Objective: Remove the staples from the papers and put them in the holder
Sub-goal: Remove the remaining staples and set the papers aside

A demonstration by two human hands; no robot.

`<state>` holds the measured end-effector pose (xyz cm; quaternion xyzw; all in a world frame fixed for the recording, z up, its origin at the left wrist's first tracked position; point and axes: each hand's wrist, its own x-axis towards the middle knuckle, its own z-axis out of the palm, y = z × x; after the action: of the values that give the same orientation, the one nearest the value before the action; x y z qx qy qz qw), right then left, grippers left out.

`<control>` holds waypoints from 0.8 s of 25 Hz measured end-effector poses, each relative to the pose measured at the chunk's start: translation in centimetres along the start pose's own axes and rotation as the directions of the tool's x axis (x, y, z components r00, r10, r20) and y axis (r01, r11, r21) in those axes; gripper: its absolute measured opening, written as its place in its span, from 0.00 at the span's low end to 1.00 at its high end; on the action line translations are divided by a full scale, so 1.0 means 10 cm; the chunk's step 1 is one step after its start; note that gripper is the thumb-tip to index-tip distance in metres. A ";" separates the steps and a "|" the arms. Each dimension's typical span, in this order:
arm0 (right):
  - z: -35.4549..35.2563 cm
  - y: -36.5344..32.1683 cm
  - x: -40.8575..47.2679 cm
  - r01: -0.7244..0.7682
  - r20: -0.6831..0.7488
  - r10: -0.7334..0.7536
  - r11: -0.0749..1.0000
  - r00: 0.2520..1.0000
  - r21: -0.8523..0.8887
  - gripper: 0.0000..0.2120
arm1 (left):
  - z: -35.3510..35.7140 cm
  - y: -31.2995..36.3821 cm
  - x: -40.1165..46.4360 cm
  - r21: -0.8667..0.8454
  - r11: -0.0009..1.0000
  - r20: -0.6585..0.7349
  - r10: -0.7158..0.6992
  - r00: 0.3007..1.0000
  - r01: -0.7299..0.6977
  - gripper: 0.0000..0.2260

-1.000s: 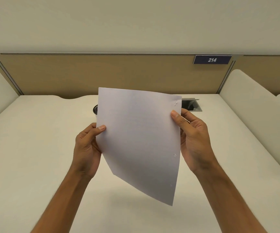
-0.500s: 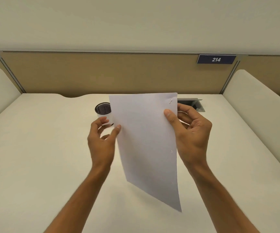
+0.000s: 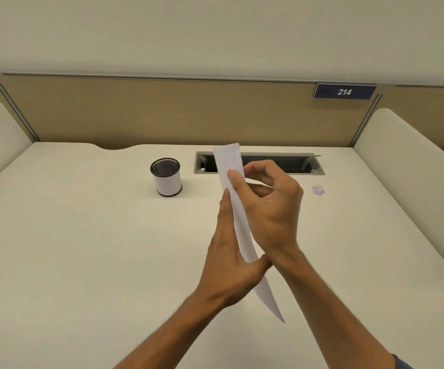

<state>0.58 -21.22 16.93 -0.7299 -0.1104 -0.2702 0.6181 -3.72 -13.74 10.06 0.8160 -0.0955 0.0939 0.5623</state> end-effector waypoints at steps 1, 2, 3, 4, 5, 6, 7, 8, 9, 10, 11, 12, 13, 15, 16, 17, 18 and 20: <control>0.01 0.01 0.00 -0.016 0.034 0.015 1.000 0.999 0.019 0.08 | -0.01 -0.02 0.02 -0.012 1.000 -0.033 -0.005 0.999 0.004 0.43; 0.03 0.02 -0.01 -0.028 0.071 0.026 0.999 0.997 0.027 0.07 | -0.03 -0.03 0.05 -0.023 0.999 -0.078 -0.024 0.997 0.022 0.39; 0.04 0.02 -0.01 -0.039 0.112 0.036 0.999 0.993 0.032 0.07 | -0.05 -0.05 0.07 -0.034 0.998 -0.122 -0.052 0.991 0.048 0.35; 0.04 0.02 -0.01 -0.064 0.162 0.056 0.997 0.985 0.046 0.06 | -0.07 -0.07 0.09 -0.048 0.996 -0.155 -0.077 0.985 0.071 0.30; 0.04 0.03 0.00 -0.100 0.212 0.083 0.992 0.974 0.072 0.07 | -0.09 -0.09 0.11 -0.075 0.994 -0.184 -0.096 0.978 0.084 0.23; 0.01 0.05 0.03 -0.144 0.255 0.115 0.985 0.960 0.100 0.08 | -0.12 -0.09 0.12 -0.120 0.988 -0.209 -0.119 0.971 0.095 0.17; -0.04 0.10 0.07 -0.179 0.273 0.143 0.977 0.951 0.112 0.10 | -0.16 -0.09 0.14 -0.173 0.978 -0.226 -0.151 0.962 0.113 0.12; -0.11 0.16 0.11 -0.203 0.264 0.169 0.973 0.950 0.107 0.11 | -0.20 -0.09 0.16 -0.223 0.966 -0.234 -0.187 0.954 0.134 0.11; -0.19 0.27 0.15 -0.214 0.223 0.193 0.974 0.955 0.073 0.12 | -0.25 -0.09 0.18 -0.277 0.947 -0.228 -0.227 0.947 0.161 0.10; -0.27 0.38 0.19 -0.218 0.170 0.216 0.976 0.961 -0.007 0.13 | -0.31 -0.11 0.20 -0.341 0.920 -0.208 -0.273 0.939 0.192 0.10; -0.34 0.51 0.21 -0.223 0.133 0.241 0.966 0.961 -0.134 0.16 | -0.37 -0.12 0.23 -0.412 0.883 -0.177 -0.319 0.931 0.224 0.10; -0.41 0.64 0.21 -0.241 0.133 0.282 0.934 0.950 -0.262 0.21 | -0.43 -0.14 0.25 -0.472 0.845 -0.151 -0.358 0.921 0.252 0.09; -0.46 0.75 0.19 -0.273 0.166 0.346 0.896 0.923 -0.351 0.25 | -0.49 -0.15 0.27 -0.522 0.808 -0.128 -0.390 0.912 0.272 0.09; -0.50 0.90 0.11 -0.389 0.290 0.480 0.864 0.828 -0.321 0.29 | -0.62 -0.17 0.31 -0.573 0.761 -0.099 -0.433 0.896 0.305 0.08; -0.50 0.96 0.07 -0.453 0.351 0.514 0.857 0.783 -0.245 0.28 | -0.67 -0.18 0.33 -0.580 0.749 -0.088 -0.449 0.889 0.320 0.08; -0.50 1.00 0.04 -0.504 0.400 0.525 0.847 0.751 -0.167 0.23 | -0.72 -0.20 0.35 -0.584 0.737 -0.080 -0.468 0.880 0.339 0.08; -0.49 1.01 0.00 -0.545 0.435 0.528 0.833 0.730 -0.096 0.17 | -0.77 -0.22 0.38 -0.584 0.730 -0.078 -0.485 0.871 0.354 0.08; -0.44 0.99 -0.04 -0.600 0.443 0.537 0.800 0.718 0.002 0.10 | -0.88 -0.28 0.43 -0.578 0.731 -0.093 -0.501 0.860 0.364 0.08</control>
<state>4.02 -27.43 8.79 -0.7214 -0.0301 0.1060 0.6837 0.79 -4.75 11.70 0.6049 0.1455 0.0275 0.7824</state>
